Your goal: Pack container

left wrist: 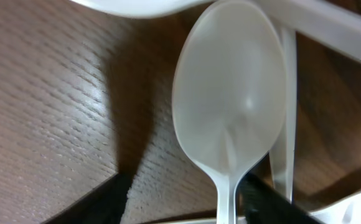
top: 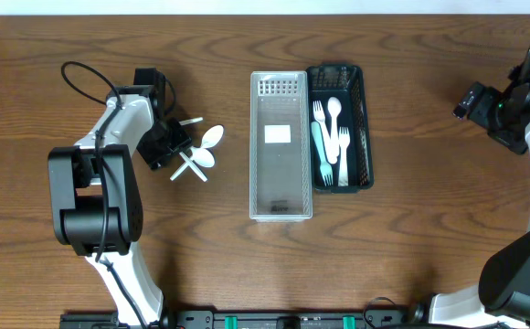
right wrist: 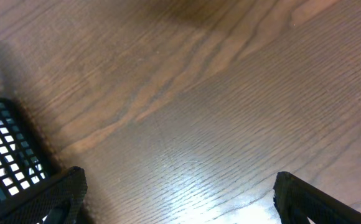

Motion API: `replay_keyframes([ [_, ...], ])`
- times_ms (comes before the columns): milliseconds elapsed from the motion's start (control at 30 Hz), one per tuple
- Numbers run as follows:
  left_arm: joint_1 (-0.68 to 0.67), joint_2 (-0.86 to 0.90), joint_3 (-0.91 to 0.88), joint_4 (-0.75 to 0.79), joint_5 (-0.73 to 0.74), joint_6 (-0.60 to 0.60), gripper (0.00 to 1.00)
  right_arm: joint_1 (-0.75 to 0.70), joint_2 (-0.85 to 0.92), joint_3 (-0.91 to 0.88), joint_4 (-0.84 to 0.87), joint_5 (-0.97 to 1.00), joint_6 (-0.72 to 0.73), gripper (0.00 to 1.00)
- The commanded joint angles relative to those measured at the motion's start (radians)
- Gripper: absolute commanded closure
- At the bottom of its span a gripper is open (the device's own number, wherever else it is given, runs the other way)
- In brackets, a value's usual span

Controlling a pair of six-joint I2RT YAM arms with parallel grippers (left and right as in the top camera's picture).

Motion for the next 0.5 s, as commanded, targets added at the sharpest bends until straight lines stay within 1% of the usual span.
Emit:
replay_keyframes([
  [0,0.001,0.024,0.011,0.001,-0.019,-0.001,0.64,-0.006,-0.001,-0.003,-0.002,-0.004,0.014,0.01],
  [33,0.001,0.024,0.011,0.001,-0.019,0.002,0.77,-0.006,-0.001,-0.003,-0.002,-0.004,0.014,0.01],
  [67,0.001,0.024,0.011,0.0,-0.018,0.003,0.87,-0.006,-0.001,-0.003,-0.002,-0.004,0.014,0.01],
  [100,0.001,0.024,0.012,-0.006,-0.018,0.003,0.94,-0.006,-0.001,-0.003,-0.001,-0.004,0.014,0.01],
  [300,-0.007,-0.028,0.036,-0.075,-0.018,0.052,0.94,-0.006,-0.001,-0.003,-0.001,-0.004,0.014,0.01],
  [367,-0.018,-0.07,0.083,-0.134,-0.017,0.063,0.94,-0.006,-0.001,-0.003,-0.001,-0.004,0.014,0.01],
  [467,-0.063,-0.157,0.191,-0.231,0.016,0.114,0.94,-0.006,-0.001,-0.003,-0.002,-0.004,0.014,0.01],
])
